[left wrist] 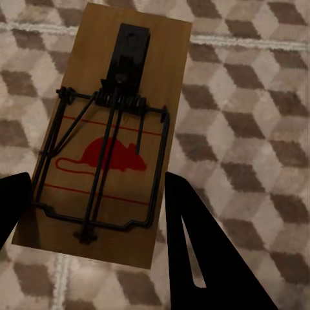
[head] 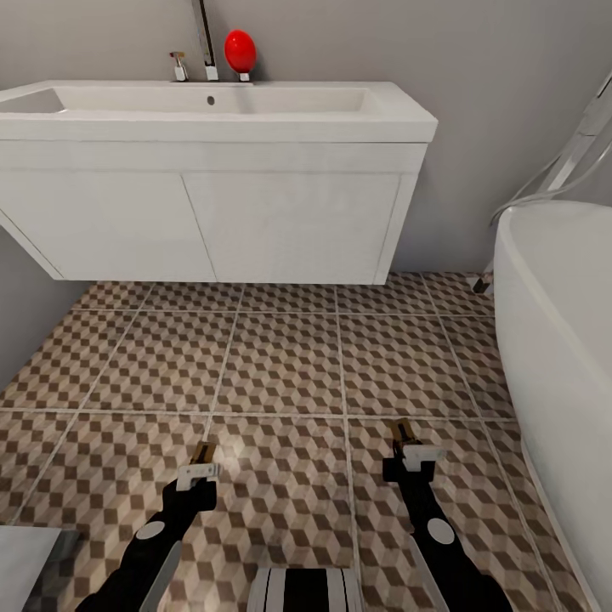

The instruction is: Take the four mousetraps from the cabinet in the bathroom and place them on the bathroom floor. Make sure all four end up on the same floor surface, and ensure that at least two of them are either under or directly next to the same bathroom sink.

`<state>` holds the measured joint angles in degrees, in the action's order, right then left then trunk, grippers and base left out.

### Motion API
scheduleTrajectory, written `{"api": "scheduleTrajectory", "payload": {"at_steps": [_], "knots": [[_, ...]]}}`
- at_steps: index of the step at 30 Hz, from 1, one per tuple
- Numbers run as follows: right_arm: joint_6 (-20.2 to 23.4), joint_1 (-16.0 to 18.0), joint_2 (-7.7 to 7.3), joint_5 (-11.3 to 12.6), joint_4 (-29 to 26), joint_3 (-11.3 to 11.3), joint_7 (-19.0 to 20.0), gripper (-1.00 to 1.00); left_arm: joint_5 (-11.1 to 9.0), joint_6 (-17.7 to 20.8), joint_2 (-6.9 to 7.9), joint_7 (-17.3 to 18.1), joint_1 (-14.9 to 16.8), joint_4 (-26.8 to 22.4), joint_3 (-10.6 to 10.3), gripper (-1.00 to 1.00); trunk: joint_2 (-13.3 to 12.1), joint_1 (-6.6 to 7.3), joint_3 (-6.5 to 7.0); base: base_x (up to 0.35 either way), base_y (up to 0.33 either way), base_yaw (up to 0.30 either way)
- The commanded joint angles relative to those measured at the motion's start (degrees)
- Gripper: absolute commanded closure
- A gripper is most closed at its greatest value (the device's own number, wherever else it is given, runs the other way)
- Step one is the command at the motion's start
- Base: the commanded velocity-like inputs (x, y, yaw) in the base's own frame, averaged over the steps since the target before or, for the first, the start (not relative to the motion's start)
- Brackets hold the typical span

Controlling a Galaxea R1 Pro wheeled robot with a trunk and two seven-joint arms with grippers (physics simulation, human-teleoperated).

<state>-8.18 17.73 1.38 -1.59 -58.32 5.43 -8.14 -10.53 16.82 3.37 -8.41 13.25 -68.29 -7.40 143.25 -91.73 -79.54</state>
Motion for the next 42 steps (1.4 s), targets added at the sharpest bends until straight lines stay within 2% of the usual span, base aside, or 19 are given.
{"api": "scheduleTrajectory", "payload": {"at_steps": [1, 27, 42], "knots": [[-0.15, 0.02, -0.03, -0.05, 0.04, 0.11, -0.22, 1.0, -0.41, 0.26, 0.07, -0.64, 0.02, -0.18, -0.24, 1.0, 0.01, 0.01, -0.04, 0.0, 0.0, 0.0], [-0.17, 0.02, -0.15, -0.08, 0.0, 0.11, -0.3, 1.0, -0.55, 0.48, -0.11, -0.73, 0.02, -2.85, -0.33, 1.0, 0.01, 0.01, -0.04, 0.0, 0.0, 0.0], [-0.17, 0.02, -0.15, -0.08, -0.04, 0.02, -0.38, 1.0, -0.55, 0.49, -0.2, -0.73, 0.0, -2.82, -0.33, 1.0, 0.21, -0.38, -4.35, 0.0, 0.0, 0.0]]}}
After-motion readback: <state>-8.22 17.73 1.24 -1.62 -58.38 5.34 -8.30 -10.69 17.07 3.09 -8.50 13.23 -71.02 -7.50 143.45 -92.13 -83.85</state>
